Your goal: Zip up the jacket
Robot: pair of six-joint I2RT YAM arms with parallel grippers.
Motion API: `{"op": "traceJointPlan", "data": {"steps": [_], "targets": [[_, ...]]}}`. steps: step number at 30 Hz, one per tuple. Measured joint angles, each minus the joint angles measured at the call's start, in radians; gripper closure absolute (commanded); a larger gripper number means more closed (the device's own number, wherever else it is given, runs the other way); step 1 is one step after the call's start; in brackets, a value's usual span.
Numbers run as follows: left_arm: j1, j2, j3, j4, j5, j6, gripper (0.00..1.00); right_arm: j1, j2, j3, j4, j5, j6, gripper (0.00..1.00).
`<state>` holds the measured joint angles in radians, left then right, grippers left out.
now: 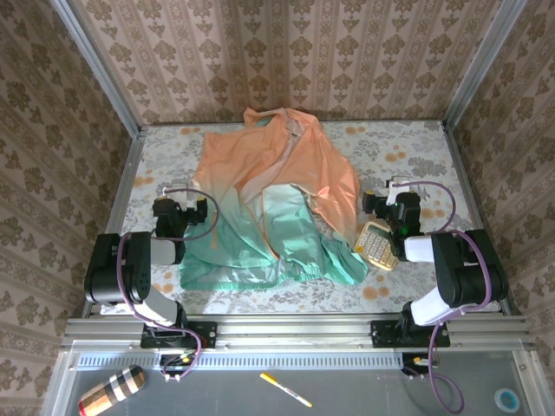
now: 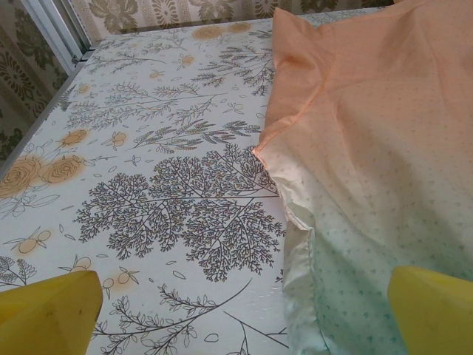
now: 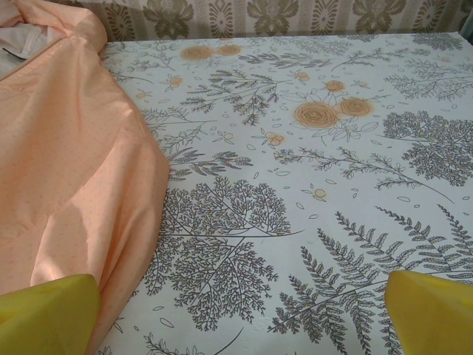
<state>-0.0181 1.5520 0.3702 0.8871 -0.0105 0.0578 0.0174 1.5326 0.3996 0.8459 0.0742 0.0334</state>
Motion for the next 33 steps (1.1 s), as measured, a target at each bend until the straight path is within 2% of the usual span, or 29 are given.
{"op": "traceJointPlan", "data": {"steps": [11,14,19,23,27,30,31,33], "targets": [[0.009,-0.013,0.003,-0.024,0.008,-0.001,0.02,0.002,-0.019,0.001,-0.038,0.000,0.000,0.00],[0.012,-0.071,0.026,-0.103,0.008,-0.001,0.03,0.006,-0.093,0.044,-0.190,0.000,0.006,0.00],[0.004,-0.183,0.122,-0.268,0.007,-0.006,0.07,0.020,-0.171,0.266,-0.500,0.000,0.081,0.02],[-0.010,-0.235,0.219,-0.429,0.024,-0.068,0.16,0.079,-0.174,0.385,-0.681,-0.005,0.137,0.09],[-0.053,-0.249,0.303,-0.595,0.047,-0.146,0.22,0.188,-0.169,0.400,-0.805,-0.018,0.183,0.19],[-0.120,-0.246,0.357,-0.729,0.078,-0.199,0.31,0.285,-0.128,0.404,-0.858,-0.043,0.221,0.33],[-0.149,-0.241,0.371,-0.766,0.089,-0.220,0.33,0.318,-0.105,0.406,-0.867,-0.057,0.236,0.40],[-0.210,-0.226,0.380,-0.811,0.106,-0.255,0.34,0.378,-0.064,0.406,-0.881,-0.067,0.269,0.49]]}}
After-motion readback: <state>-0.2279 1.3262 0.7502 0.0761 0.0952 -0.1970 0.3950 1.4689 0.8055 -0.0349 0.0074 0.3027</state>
